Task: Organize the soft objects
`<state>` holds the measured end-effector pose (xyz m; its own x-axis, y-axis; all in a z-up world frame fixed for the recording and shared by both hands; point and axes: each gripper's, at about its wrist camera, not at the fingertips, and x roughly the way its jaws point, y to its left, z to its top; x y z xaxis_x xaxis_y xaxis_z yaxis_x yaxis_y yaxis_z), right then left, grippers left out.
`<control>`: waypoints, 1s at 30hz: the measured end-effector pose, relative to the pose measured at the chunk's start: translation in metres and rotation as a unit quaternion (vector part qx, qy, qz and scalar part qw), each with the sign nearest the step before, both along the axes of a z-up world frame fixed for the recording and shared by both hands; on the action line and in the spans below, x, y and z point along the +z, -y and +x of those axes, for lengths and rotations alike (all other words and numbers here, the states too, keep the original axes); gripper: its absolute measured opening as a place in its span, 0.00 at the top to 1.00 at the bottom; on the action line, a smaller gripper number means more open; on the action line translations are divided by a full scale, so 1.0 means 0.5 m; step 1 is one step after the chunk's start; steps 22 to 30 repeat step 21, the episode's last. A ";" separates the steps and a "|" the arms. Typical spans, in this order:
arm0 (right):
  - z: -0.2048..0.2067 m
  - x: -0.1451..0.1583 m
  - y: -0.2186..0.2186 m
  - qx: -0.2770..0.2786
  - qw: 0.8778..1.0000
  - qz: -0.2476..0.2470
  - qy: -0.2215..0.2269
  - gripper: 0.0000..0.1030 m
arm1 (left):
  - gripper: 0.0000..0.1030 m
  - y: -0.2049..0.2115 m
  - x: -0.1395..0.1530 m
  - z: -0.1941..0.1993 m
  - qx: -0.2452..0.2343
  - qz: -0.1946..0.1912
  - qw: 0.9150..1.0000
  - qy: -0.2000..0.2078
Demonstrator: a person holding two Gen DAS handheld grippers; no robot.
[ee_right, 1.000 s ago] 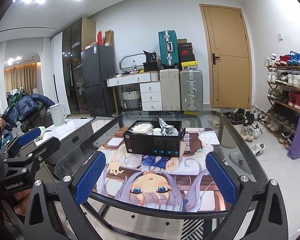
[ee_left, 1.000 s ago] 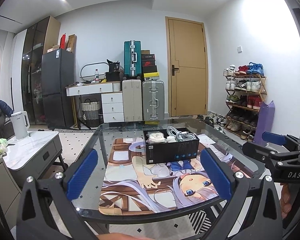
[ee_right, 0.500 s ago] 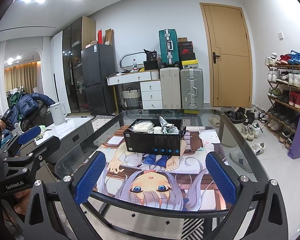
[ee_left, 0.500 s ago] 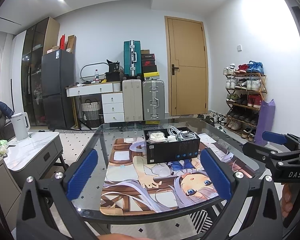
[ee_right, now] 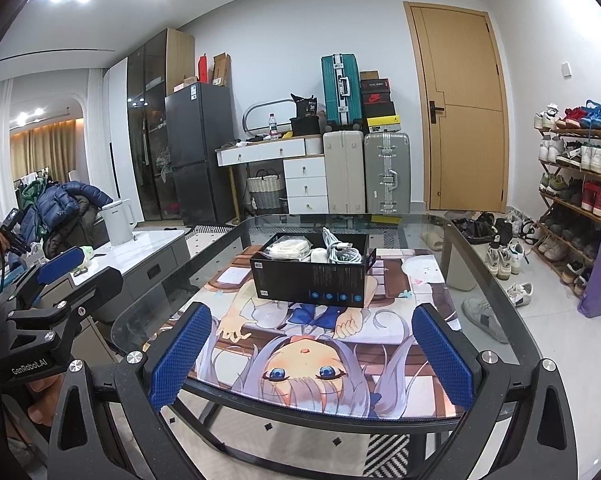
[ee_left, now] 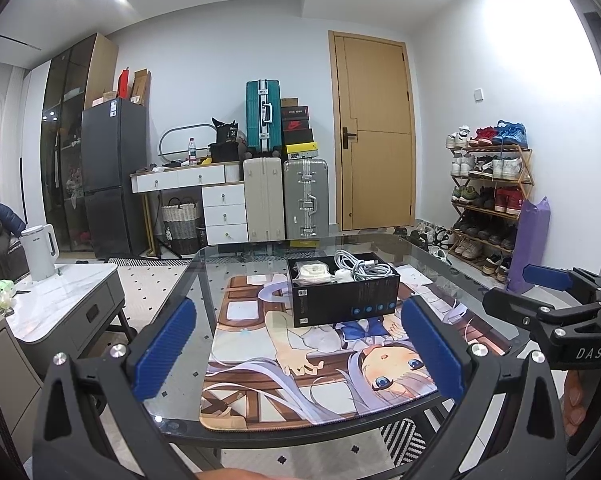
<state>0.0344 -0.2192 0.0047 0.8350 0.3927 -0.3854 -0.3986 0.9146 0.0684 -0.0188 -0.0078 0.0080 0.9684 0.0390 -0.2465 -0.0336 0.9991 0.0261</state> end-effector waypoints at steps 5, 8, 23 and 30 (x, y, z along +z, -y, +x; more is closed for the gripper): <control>-0.001 -0.002 -0.003 0.002 1.000 -0.001 -0.001 0.01 | 0.00 0.002 -0.001 0.001 0.000 -0.003 1.000 -0.002; 0.001 -0.003 -0.004 0.003 1.000 -0.001 0.001 0.01 | 0.00 0.005 -0.003 0.002 0.003 0.000 1.000 -0.002; 0.003 -0.006 -0.005 0.007 1.000 -0.001 0.000 0.01 | 0.00 0.006 -0.007 0.003 0.008 0.006 1.000 0.000; 0.003 -0.006 -0.005 0.007 1.000 -0.001 0.000 0.01 | 0.00 0.006 -0.007 0.003 0.008 0.006 1.000 0.000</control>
